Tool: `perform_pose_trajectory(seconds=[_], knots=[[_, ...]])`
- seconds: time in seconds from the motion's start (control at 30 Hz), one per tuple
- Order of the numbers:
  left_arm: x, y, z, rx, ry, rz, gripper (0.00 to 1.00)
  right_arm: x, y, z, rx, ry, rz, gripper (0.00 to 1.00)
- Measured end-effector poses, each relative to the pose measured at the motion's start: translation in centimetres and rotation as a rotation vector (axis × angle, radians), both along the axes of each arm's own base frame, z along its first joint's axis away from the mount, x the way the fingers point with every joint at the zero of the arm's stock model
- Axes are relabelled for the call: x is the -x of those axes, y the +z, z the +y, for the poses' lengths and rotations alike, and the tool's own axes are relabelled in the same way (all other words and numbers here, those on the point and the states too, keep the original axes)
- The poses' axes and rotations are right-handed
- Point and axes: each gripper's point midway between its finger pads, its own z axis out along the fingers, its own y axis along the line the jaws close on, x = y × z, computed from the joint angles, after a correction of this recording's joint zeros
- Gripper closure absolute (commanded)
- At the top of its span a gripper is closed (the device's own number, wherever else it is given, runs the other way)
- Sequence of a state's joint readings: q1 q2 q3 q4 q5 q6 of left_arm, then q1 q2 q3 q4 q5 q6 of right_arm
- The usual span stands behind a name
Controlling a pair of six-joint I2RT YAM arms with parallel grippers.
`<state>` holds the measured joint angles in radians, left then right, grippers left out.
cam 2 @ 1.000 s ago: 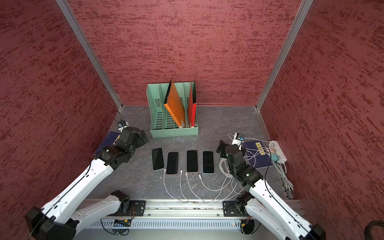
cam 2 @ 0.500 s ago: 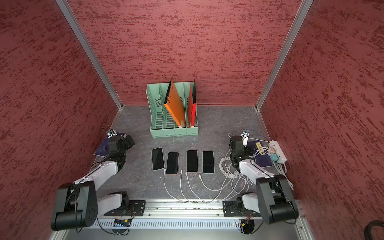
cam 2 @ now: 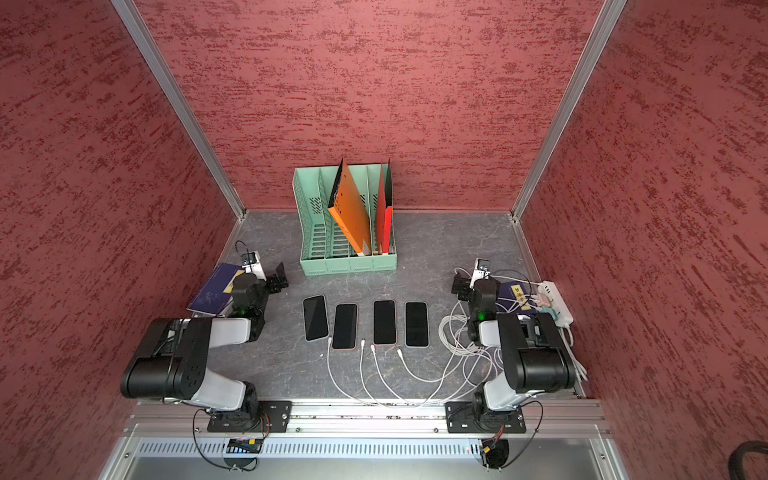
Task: Unplug the charging cable from the phone
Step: Reset both arms
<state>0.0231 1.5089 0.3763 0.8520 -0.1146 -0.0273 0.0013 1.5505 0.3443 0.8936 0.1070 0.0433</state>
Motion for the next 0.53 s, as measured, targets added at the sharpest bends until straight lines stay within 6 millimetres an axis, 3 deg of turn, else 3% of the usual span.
perform_pose_trajectory(seconds=[0.53], knots=[[-0.27,0.13,-1.24,0.001,-0.071,-0.015,0.00,-0.51,1.21,0.56,0.004,0.031,-0.047,0.02]])
